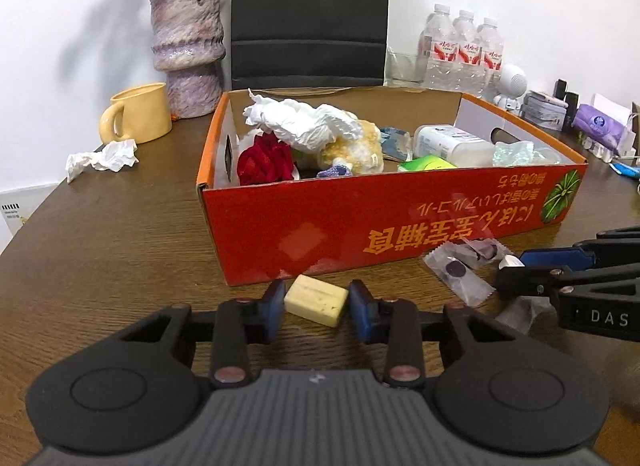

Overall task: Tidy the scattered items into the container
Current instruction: 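Grasp the yellow soap bar with the left tool while the right tool grasps a clear packet, then lower the soap bar and packet into the box and open both tools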

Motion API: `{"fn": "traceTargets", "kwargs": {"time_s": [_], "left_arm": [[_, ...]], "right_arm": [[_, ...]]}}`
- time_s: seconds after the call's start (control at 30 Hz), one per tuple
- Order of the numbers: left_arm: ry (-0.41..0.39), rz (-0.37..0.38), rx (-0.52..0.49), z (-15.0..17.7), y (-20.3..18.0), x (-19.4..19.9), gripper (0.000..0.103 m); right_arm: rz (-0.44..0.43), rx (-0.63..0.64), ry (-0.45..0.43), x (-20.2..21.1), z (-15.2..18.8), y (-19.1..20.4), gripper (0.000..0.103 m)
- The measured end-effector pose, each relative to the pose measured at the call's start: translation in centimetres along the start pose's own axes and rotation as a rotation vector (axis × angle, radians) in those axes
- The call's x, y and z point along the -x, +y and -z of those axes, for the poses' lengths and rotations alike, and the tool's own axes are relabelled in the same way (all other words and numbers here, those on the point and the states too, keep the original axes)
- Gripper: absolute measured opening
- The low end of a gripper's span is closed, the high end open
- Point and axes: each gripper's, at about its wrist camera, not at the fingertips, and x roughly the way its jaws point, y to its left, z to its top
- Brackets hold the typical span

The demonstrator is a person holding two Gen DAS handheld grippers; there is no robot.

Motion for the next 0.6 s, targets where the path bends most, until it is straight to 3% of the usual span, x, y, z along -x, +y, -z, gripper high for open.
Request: {"fn": "traceTargets", "kwargs": {"time_s": [0.43, 0.6], "left_arm": [[-0.028, 0.007, 0.01, 0.2, -0.1, 0.7, 0.035], [-0.087, 0.041, 0.026, 0.1, -0.4, 2.7, 0.035]], "right_arm": [[-0.001, -0.015, -0.034, 0.6, 0.2, -0.2, 0.026], [-0.02, -0.027, -0.073, 1.9, 0.2, -0.4, 0.026]]}}
